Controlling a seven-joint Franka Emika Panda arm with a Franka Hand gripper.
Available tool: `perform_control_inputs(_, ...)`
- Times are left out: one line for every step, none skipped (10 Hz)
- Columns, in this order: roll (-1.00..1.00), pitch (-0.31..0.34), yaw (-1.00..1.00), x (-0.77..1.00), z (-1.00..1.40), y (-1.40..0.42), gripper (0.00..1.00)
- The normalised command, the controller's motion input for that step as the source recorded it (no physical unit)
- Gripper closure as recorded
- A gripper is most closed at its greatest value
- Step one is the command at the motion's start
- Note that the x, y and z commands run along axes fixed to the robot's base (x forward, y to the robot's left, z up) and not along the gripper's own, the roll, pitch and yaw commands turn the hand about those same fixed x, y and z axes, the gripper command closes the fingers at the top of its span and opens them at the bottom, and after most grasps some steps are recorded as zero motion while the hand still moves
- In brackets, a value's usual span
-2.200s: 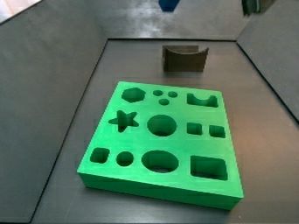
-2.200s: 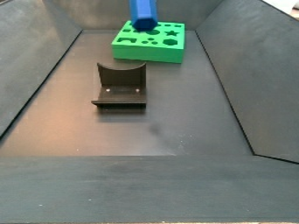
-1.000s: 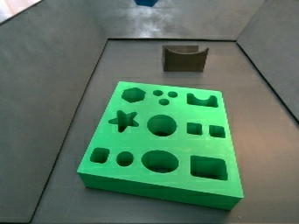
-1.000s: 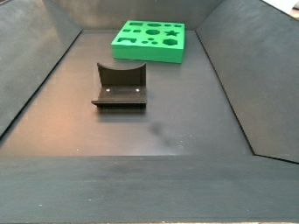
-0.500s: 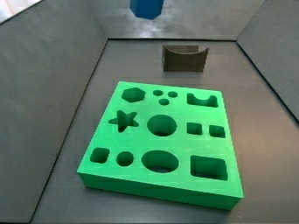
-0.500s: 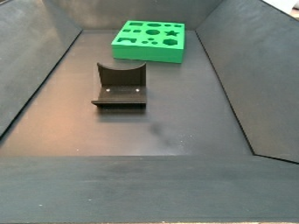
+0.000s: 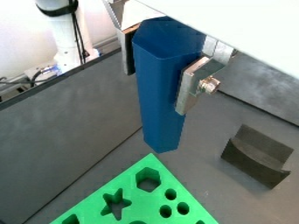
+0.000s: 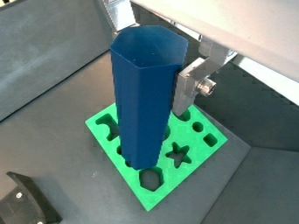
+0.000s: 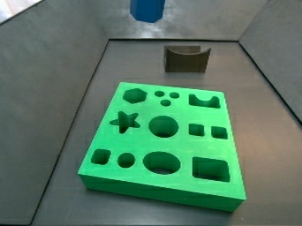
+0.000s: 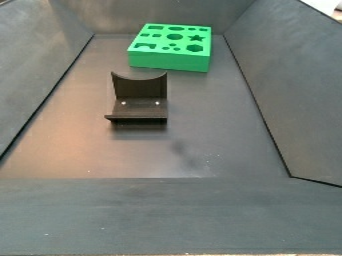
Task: Pick up the hexagon object. Move up. Place the hexagon object on the fixture. Regrasp the hexagon object. Move to above the board. Insert the hexagon object.
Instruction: Move to above the board, then insert the hexagon object.
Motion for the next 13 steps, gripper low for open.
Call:
perform_control_inputs(-0.23, -0.288, 0.0, -0.22, 0.02, 0.09, 1.0)
perform_control_inputs(-0.18, -0.234, 0.0, -0.18, 0.02, 0.07, 1.0)
perform_control_inputs(-0.18, -0.123, -0.13, -0.18, -0.31, 0.05, 1.0)
perform_control_inputs(-0.14, -0.11, -0.19, -0.12, -0.31, 0.03, 1.0)
perform_control_inputs(-0.08, -0.076, -0.1, -0.03, -0.21, 0.03, 1.0)
perform_control_inputs(0.0, 0.0, 0.0, 0.0, -0.03, 0.0, 1.0)
perform_control_inputs(-0.12, -0.103, 0.0, -0.14, -0.24, 0.0, 1.0)
perform_control_inputs(-0.18, -0.081, -0.21, -0.11, -0.32, 0.0, 1.0)
perform_control_inputs(-0.2, -0.103, -0.48, -0.18, -0.36, 0.0, 1.0)
perform_control_inputs(-0.25, -0.12, -0.67, -0.05, -0.35, 0.0, 1.0)
perform_control_inputs(-0.25, -0.15, -0.79, -0.12, -0.42, -0.01, 1.0)
perform_control_inputs(-0.27, -0.187, -0.8, -0.13, -0.44, -0.02, 1.0)
perform_control_inputs(-0.26, -0.2, -0.8, -0.16, -0.45, -0.03, 1.0)
